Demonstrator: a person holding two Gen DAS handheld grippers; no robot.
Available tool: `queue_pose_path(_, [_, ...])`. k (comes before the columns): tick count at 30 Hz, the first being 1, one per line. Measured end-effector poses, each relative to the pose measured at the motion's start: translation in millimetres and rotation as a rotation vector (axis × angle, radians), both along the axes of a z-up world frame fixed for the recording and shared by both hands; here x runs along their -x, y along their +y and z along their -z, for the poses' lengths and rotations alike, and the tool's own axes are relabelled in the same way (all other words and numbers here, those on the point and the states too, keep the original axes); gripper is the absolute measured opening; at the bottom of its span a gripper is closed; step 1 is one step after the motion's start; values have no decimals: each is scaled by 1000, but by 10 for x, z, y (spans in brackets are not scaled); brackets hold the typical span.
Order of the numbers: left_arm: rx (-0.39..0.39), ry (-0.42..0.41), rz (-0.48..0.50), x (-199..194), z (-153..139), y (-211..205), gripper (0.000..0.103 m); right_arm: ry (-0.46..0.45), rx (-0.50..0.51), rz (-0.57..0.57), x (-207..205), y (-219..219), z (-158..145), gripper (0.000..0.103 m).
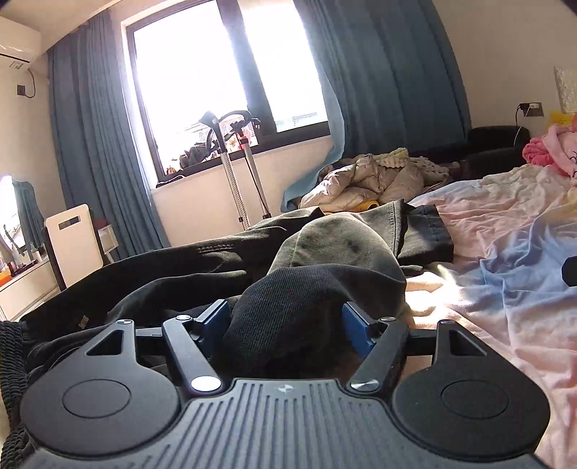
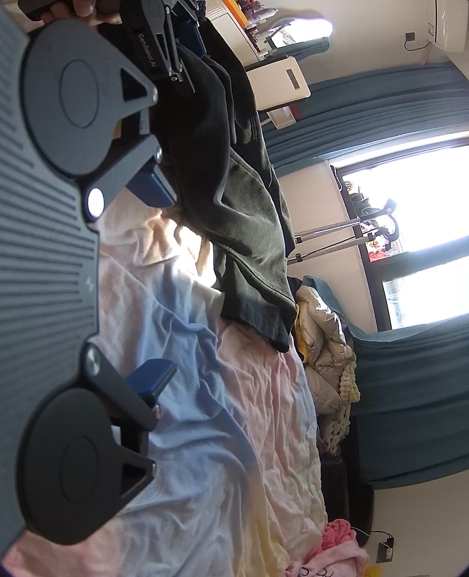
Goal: Fold clothes
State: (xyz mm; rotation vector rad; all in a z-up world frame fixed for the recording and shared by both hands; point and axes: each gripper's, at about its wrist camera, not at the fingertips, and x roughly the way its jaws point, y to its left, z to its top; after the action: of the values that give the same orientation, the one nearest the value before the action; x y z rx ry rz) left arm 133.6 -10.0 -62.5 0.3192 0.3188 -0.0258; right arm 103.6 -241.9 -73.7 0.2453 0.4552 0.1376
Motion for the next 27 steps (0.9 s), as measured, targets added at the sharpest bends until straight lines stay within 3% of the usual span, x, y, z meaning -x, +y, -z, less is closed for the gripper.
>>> queue_pose_path(2, [-69, 8, -20, -217, 98, -235, 74, 5, -8, 3, -12, -21, 9, 92])
queue_pose_path(5, [-165, 16, -67, -551, 247, -481, 85, 9, -31, 17, -27, -82, 12, 92])
queue_pose_path(8, [-249, 9, -104, -887, 404, -644, 86, 13, -54, 30, -42, -150, 17, 92])
queue_pose_path(11, [-306, 16, -120, -1102, 521, -730, 77, 22, -65, 35, -71, -190, 54, 92])
queue_pose_path(12, [-305, 28, -122, -1138, 541, -735, 63, 25, -65, 34, -82, -194, 70, 92])
queue_pose_path(15, [-235, 77, -90, -1124, 496, -651, 5, 47, -59, 31, -140, -189, 152, 92])
queue_pose_path(20, [-31, 25, -28, -632, 60, -400, 4, 84, -72, 27, -208, -174, 249, 92])
queue_pose_path(27, [108, -4, 10, 215, -286, -80, 4, 71, -90, 15, -126, -169, 226, 92])
